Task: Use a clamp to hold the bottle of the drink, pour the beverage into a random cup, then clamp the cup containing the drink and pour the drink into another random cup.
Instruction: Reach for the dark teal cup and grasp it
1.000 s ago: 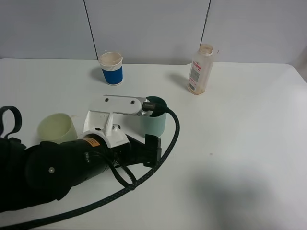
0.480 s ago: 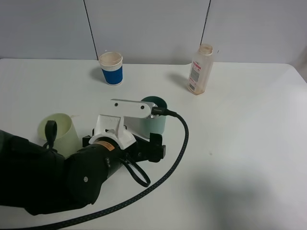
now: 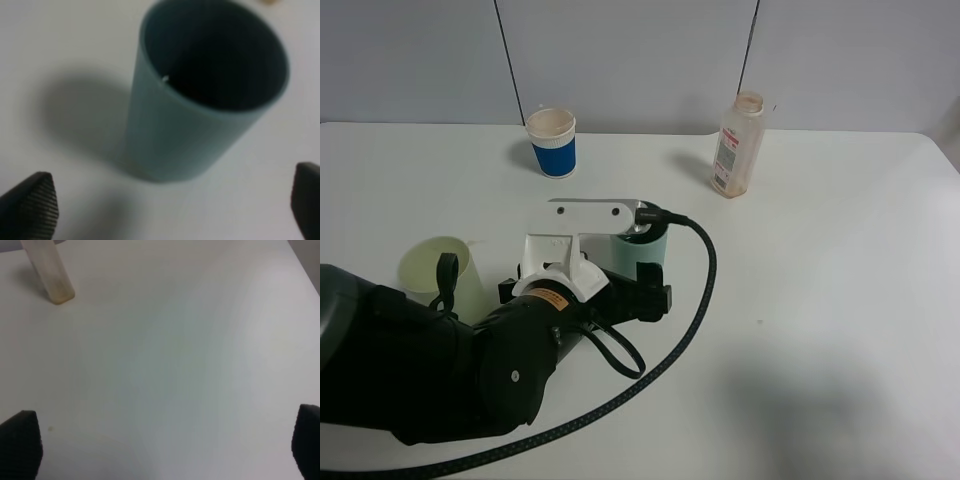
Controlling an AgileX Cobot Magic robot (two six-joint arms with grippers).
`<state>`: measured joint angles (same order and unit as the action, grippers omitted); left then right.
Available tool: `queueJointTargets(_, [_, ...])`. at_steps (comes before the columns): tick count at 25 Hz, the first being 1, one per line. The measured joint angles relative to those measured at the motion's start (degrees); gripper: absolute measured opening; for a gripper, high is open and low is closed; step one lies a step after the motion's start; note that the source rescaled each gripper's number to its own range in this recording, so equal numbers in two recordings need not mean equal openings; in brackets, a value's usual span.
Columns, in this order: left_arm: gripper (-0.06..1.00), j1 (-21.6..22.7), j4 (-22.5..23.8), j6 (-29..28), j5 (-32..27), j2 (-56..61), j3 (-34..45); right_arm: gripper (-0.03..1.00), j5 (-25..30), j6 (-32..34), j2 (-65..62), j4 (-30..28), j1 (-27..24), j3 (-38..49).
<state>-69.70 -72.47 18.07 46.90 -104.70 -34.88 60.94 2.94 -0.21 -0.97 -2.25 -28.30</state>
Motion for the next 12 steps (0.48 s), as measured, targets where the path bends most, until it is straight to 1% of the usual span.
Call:
queueJointTargets(5, [0.8,0.2,3.1,-5.1,3.3,-0.2,-0.3,1.0,0.0,0.0,0.0,0.0,0.0,0.0])
queueJointTargets(8, [0.8,1.3,4.5,-6.2,3.6,-0.2,-0.3,1.0,0.0,0.0,0.0,0.0,0.0,0.0])
queueJointTargets(12, [0.8,3.4,6.1,-6.4,3.7,-0.2,-0.3,1.0,0.0,0.0,0.0,0.0,0.0,0.0])
